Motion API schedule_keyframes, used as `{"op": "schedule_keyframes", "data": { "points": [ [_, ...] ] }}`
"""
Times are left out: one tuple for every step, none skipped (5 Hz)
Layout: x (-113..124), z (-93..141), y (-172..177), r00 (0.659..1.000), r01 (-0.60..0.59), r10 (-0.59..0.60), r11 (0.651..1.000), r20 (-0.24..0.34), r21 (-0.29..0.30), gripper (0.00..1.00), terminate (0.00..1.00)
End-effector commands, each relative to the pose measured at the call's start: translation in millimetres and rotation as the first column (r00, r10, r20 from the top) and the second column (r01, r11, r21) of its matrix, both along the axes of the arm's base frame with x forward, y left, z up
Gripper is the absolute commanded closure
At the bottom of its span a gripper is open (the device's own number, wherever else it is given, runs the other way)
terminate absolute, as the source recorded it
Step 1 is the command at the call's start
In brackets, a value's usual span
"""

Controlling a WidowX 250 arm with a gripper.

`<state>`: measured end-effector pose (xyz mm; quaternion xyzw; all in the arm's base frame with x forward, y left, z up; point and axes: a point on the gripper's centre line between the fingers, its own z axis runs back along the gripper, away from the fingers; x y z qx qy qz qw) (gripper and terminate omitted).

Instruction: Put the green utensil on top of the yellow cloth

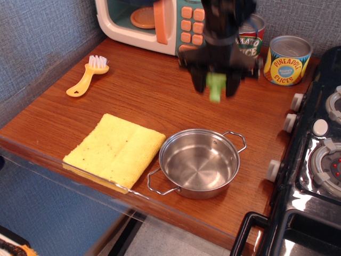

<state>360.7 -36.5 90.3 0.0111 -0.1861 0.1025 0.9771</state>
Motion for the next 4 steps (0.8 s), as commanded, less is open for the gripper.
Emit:
{"op": "schedule_keyframes", "data": {
  "points": [
    [-78.9,1.6,63.2,0.985,-0.071,0.072,0.997,-0.154,0.014,1.00,0.00],
    [-105.1,-18.7,94.6,0.968,-0.124,0.123,0.992,-0.217,0.012,1.00,0.00],
    [-112.5,-36.9,107.5,0.965,-0.115,0.104,0.993,-0.240,-0.033,1.00,0.00],
    [-111.1,-41.9,106.1,0.967,-0.092,0.077,0.995,-0.245,-0.049,1.00,0.00]
  ]
}}
